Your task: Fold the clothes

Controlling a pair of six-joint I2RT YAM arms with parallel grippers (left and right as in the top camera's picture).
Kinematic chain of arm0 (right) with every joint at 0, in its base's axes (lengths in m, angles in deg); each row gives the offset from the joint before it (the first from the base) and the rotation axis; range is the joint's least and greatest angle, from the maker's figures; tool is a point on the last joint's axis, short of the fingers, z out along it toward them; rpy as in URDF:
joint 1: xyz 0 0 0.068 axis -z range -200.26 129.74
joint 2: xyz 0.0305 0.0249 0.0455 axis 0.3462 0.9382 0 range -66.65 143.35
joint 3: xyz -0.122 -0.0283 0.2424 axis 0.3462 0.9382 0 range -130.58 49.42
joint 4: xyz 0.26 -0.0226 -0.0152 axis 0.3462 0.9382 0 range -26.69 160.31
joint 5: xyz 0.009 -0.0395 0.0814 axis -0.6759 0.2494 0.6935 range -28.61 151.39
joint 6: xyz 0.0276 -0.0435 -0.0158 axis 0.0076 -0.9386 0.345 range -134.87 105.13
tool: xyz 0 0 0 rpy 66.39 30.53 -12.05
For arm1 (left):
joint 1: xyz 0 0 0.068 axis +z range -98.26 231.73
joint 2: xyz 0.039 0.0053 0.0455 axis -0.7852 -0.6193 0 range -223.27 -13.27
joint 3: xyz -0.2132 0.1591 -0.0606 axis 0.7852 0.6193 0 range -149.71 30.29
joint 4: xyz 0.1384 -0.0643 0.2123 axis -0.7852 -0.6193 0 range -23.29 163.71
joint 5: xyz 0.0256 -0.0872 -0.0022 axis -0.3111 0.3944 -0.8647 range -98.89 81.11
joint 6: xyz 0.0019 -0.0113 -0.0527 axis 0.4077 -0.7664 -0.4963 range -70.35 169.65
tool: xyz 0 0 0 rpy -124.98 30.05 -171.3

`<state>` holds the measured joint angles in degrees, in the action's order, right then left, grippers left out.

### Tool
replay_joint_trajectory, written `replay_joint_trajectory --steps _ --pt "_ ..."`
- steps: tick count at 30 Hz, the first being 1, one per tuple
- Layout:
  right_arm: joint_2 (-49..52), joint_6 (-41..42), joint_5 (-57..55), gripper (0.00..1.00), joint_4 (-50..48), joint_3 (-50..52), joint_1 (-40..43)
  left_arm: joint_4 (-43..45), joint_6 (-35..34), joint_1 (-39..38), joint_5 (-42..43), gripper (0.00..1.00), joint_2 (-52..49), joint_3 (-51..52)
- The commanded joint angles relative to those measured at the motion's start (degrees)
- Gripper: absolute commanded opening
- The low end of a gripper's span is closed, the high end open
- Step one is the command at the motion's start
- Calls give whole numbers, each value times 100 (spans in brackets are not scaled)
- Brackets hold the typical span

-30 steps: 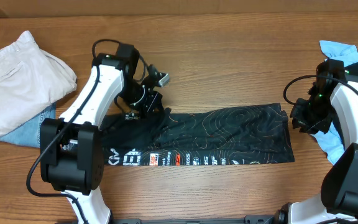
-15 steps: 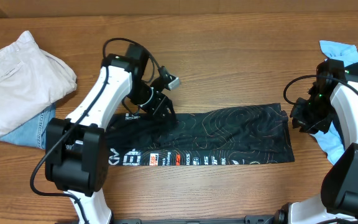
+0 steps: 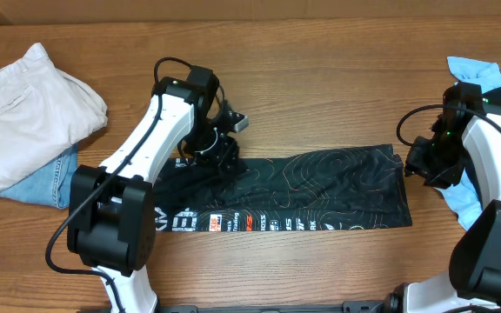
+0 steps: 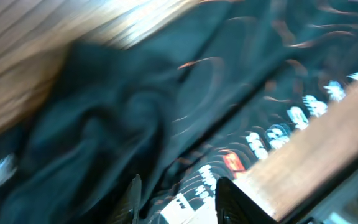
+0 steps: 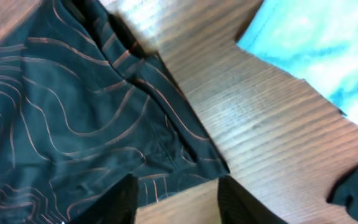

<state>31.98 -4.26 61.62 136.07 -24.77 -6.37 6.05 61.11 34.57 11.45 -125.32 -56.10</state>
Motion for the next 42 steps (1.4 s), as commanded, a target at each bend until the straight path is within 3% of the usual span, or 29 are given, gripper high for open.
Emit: replay_joint_trajectory --steps 1,4,7,12,20,28,30,33,37,39,42 --pt "-133 -503 420 50 -221 203 31 -24 -1392 -11 -1056 41 -37 -33" --pt "-109 -870 590 52 -546 431 33 -26 -1943 -11 -1469 42 -37 -33" --pt "-76 -1165 588 58 -977 697 35 -24 -2144 -11 -1574 42 -37 -33" --pt "0 -1541 588 60 -1443 1027 33 -96 -2369 -4 -1799 42 -37 -33" --pt "426 -1561 588 64 -1766 1314 33 -175 -2885 92 -1971 41 -37 -33" --pt "745 -1563 1027 63 -1805 1322 -74 -173 -2949 376 -1969 41 -37 -33" --pt "754 -1572 1106 57 -1803 1322 -120 -181 -2949 446 -1969 41 -37 -33" --pt "754 -1655 1145 35 -1803 1322 -195 -216 -2946 531 -1971 41 -37 -33" --pt "754 -1644 1145 21 -1803 1322 -221 -258 -2946 623 -1969 41 -37 -33" --pt "754 -1644 1143 6 -1810 1322 -221 -278 -2946 662 -1971 38 -35 -33" --pt "754 -1639 1145 4 -1851 1322 -221 -299 -2946 704 -1969 36 -33 -33"
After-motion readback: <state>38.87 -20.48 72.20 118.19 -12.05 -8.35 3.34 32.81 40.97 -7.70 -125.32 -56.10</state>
